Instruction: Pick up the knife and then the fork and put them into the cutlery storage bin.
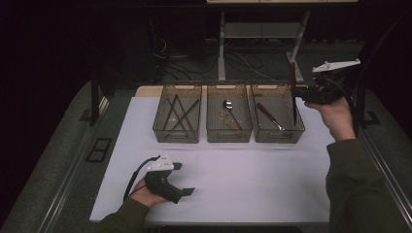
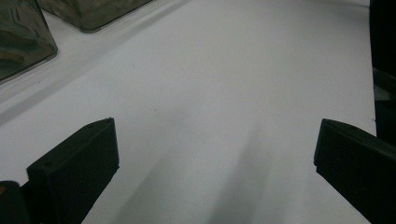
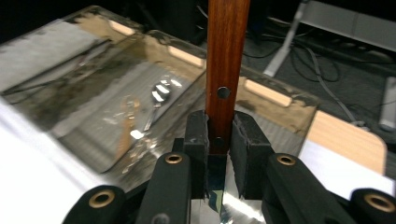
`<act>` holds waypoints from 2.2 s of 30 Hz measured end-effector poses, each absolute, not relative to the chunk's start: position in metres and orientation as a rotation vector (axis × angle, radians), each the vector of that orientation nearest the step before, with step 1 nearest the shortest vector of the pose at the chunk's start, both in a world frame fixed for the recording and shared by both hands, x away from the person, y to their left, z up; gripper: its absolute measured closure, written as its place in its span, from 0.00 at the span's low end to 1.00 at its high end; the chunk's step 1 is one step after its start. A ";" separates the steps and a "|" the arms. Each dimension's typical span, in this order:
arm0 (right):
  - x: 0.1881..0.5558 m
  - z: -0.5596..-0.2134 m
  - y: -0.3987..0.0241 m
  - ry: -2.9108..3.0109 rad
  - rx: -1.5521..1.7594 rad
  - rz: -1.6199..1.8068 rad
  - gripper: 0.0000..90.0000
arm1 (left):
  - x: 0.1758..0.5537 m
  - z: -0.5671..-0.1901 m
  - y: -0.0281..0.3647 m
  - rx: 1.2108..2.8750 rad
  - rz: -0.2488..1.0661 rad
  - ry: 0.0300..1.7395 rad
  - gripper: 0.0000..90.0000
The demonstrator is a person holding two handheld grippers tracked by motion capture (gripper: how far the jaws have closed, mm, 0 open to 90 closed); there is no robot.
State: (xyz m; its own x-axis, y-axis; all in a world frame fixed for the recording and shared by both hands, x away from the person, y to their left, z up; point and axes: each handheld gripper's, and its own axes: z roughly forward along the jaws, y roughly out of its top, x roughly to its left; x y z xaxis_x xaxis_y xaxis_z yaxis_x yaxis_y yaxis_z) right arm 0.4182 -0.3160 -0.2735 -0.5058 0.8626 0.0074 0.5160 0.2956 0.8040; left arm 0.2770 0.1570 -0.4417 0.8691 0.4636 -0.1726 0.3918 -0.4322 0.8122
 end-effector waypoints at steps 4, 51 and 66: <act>0.438 -0.288 -0.317 2.161 1.276 1.036 0.86 | 0.277 -0.442 0.157 2.063 0.090 0.624 0.00; 0.444 -0.365 -0.299 2.248 1.324 1.101 0.30 | 0.277 -0.440 0.157 2.069 0.101 0.606 0.00; 0.372 -0.368 -0.297 2.212 1.182 1.274 0.16 | 0.277 -0.440 0.158 2.078 0.101 0.616 0.00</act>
